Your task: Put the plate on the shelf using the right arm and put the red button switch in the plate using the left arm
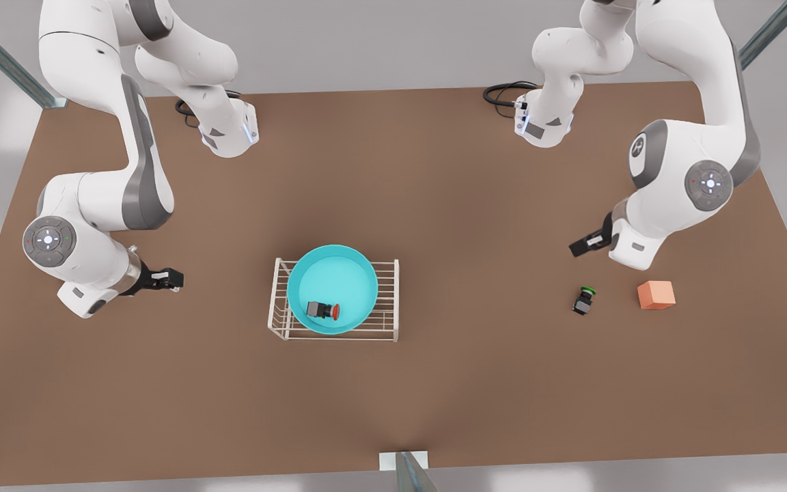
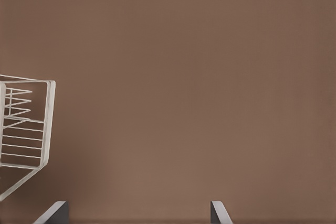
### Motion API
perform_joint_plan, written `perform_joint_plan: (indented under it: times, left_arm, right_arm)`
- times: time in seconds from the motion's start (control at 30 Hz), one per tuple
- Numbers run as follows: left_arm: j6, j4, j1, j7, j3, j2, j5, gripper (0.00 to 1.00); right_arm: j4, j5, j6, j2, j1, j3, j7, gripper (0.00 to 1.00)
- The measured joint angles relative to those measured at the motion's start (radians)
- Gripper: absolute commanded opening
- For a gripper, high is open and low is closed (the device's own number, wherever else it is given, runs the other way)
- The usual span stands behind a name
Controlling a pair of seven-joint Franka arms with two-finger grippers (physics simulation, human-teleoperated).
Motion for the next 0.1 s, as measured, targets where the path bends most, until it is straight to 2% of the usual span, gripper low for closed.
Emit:
perform_joint_plan:
  times: [0.1]
  left_arm:
    - [-0.008, 0.0, 0.001, 0.087, 0.0, 0.0, 0.001, 1.0]
  right_arm:
    - [0.0, 0.0, 0.0, 0.0, 0.001, 0.0, 0.0, 1.0]
